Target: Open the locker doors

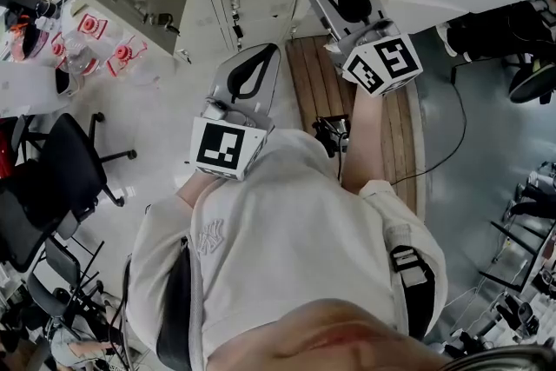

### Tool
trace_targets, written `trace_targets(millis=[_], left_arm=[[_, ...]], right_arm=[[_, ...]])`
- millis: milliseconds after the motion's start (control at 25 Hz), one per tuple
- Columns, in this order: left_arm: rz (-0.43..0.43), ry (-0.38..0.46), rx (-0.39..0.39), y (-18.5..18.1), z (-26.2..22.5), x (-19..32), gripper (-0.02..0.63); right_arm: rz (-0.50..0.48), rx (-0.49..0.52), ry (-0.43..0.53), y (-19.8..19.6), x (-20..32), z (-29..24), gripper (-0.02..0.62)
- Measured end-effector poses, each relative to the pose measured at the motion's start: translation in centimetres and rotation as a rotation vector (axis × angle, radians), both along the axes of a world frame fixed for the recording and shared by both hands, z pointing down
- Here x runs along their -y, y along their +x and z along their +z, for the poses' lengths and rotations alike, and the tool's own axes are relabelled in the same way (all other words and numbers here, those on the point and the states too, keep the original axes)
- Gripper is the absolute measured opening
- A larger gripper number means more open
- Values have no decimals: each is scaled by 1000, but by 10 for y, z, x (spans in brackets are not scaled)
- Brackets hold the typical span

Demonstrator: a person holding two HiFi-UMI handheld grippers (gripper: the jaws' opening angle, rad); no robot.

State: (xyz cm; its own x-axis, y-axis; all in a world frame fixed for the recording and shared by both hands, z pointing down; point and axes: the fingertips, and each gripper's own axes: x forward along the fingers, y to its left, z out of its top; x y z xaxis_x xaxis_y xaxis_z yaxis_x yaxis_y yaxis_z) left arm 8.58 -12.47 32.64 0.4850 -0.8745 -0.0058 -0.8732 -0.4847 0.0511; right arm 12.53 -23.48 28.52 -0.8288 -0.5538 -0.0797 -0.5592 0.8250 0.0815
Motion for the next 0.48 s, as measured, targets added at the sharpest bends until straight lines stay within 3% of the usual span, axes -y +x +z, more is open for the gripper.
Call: trace_targets(millis=[160, 480], left_arm=[[-11, -4, 0, -2, 0, 1, 2], [-31, -3, -2, -6, -1, 2, 2]], right_arm=[[59, -27, -19, -1, 1, 1, 115], [300, -78, -21, 15, 6, 1, 116]])
